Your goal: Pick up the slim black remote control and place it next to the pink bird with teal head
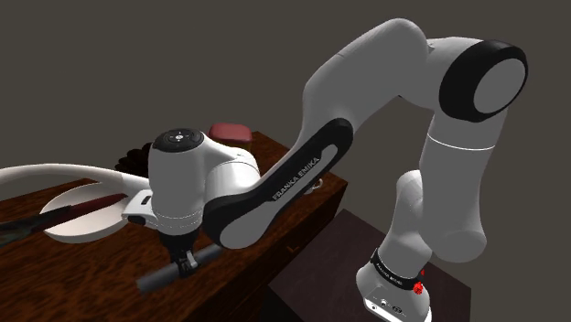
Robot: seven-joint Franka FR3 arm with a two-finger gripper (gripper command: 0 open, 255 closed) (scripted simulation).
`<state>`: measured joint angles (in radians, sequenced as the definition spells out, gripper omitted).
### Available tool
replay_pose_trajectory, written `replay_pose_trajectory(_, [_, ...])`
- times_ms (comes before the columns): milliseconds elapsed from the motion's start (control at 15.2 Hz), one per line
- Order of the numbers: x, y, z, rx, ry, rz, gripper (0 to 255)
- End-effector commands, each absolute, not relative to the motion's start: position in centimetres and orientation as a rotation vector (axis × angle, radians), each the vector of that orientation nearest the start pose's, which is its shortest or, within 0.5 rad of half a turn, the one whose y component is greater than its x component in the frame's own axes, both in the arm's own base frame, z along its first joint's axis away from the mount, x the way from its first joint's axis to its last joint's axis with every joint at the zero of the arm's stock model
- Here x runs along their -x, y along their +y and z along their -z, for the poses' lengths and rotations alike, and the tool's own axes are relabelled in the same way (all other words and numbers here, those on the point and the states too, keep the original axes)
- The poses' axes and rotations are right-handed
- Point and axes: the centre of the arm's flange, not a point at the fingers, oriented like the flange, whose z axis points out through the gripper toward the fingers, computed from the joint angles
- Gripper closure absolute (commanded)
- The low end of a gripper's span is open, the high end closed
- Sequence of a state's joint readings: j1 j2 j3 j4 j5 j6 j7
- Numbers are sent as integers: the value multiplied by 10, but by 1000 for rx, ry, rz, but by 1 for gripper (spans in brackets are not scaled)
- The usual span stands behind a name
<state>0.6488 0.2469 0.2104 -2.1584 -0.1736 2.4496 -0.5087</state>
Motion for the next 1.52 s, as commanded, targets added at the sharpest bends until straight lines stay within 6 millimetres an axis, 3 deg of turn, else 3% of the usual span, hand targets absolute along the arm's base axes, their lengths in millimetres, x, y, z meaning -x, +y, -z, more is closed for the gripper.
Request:
replay_pose_trajectory(0, [-373,428,-282,2346,-2167,99,255])
replay_pose_trajectory(462, [-373,428,-282,2346,-2167,99,255])
replay_pose_trajectory(528, [-373,428,-282,2346,-2167,99,0])
replay_pose_trajectory(858, [-373,428,-282,2346,-2167,99,0])
replay_pose_trajectory(1122, [-369,428,-332,2346,-2167,99,0])
replay_pose_trajectory(1452, [-369,428,-332,2346,-2167,99,0])
